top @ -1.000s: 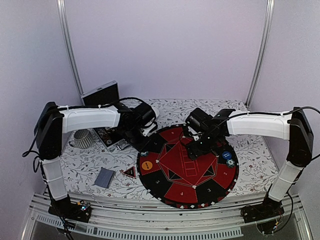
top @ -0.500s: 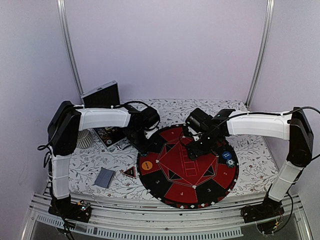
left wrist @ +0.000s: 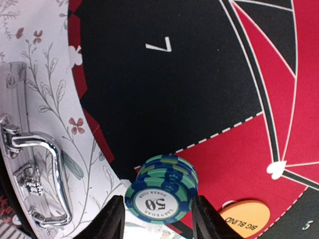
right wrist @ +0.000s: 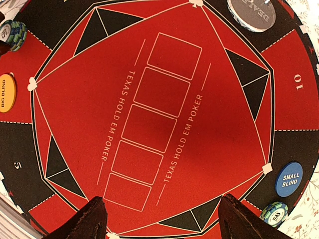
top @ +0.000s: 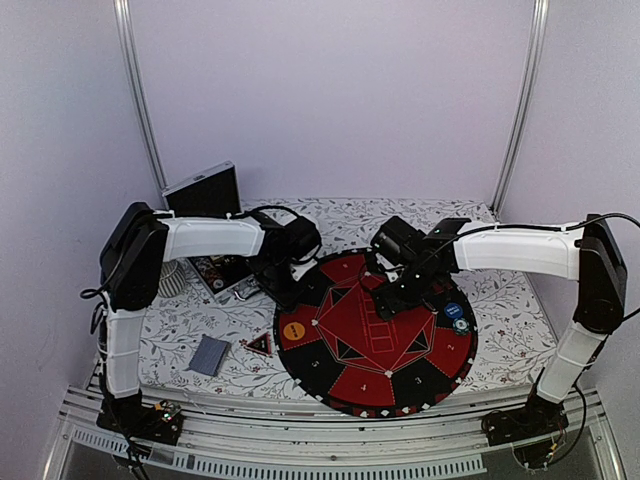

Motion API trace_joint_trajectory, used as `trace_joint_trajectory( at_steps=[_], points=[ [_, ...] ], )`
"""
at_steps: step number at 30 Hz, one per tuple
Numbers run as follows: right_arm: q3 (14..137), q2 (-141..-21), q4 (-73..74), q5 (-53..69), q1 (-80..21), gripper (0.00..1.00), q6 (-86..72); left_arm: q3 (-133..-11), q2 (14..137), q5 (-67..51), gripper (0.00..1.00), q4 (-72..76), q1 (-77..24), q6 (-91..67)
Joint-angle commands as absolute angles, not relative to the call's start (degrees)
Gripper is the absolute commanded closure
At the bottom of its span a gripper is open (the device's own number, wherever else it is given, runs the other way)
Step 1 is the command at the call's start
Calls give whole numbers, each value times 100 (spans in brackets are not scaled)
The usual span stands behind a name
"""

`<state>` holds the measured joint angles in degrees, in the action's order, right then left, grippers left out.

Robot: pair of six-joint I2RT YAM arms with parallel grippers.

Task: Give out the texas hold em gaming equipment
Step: Place the poker chips pile at the big blind area.

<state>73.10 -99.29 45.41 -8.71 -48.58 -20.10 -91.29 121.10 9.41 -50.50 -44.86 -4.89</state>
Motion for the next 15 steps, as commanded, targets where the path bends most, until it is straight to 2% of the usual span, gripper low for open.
trace_joint_trajectory(
  at_steps=[1, 6, 15],
  points=[
    [7261, -9881, 4554, -932, -4825, 21, -2022, -9286, 12217, 895, 50, -5074, -4433, -413],
    [7267, -9895, 4552, -905, -4826, 21, -2020, -9339, 12219, 936, 48, -5042, -4434, -393],
    [7314, -9949, 4552, -860, -4829, 21, -1982, -9604, 11936, 860, 36, -5040, -4432, -351]
  ],
)
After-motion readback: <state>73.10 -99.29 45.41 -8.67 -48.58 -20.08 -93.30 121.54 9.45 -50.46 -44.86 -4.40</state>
